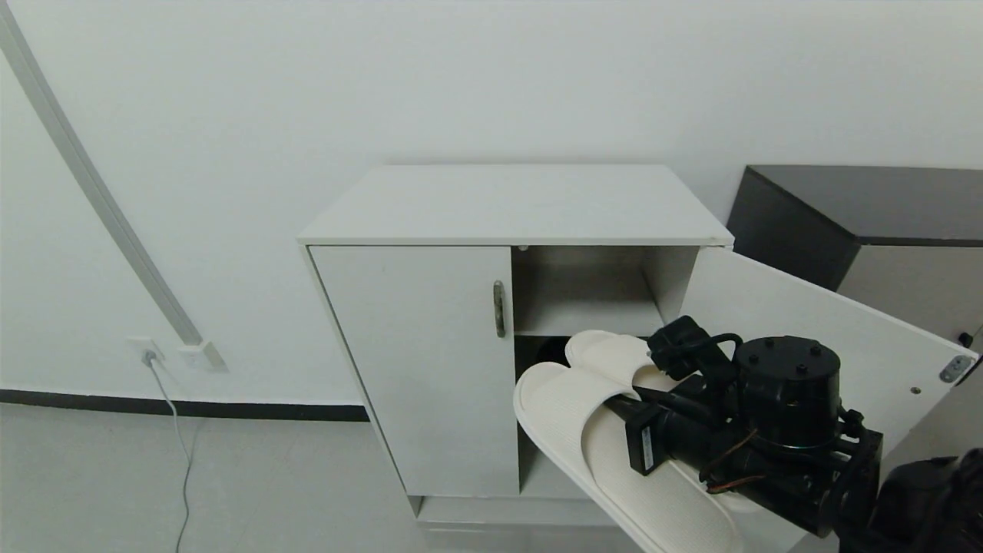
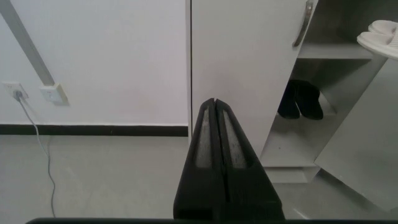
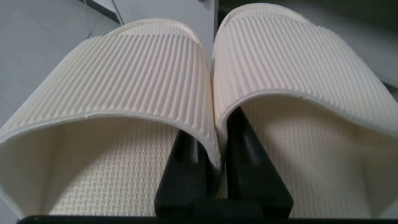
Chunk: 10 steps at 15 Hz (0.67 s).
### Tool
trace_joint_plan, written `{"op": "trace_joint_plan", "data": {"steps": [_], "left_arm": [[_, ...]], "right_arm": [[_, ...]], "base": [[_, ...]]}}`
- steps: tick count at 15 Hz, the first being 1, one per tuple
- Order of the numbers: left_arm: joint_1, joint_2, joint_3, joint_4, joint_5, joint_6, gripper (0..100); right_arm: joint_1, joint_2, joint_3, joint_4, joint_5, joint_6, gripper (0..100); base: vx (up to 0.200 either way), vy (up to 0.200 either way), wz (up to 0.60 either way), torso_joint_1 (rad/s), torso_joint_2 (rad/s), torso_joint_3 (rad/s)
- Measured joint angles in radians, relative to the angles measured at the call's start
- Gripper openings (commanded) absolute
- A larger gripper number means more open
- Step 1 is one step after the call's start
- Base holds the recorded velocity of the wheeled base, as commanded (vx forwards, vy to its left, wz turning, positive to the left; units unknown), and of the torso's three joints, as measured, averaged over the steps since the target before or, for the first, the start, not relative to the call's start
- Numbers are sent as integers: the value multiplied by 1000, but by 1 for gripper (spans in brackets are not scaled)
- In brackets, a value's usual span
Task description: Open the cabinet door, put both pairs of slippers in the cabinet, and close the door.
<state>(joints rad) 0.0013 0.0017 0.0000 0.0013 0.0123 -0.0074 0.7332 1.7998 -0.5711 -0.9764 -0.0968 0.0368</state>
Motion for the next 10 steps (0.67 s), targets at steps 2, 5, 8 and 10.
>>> {"op": "trace_joint_plan", "data": {"steps": [2, 5, 8, 10], "left_arm": [[0, 0, 0, 0, 0, 0, 0], [0, 0, 0, 0, -1, 0, 0], [0, 0, 0, -1, 0, 5, 0], [0, 0, 0, 0, -1, 19, 0]], "right_arm": [[0, 4, 0, -1, -1, 0, 0], [-1, 10, 1, -4, -1, 0, 0], [-2, 13, 3, -5, -1, 0, 0], [-2, 20, 7, -7, -1, 0, 0]], "base": [[0, 0, 0, -176, 503, 317], [0, 0, 0, -150, 486, 321], [0, 0, 0, -134, 468, 323], [0, 0, 0, -100, 459, 347]]}}
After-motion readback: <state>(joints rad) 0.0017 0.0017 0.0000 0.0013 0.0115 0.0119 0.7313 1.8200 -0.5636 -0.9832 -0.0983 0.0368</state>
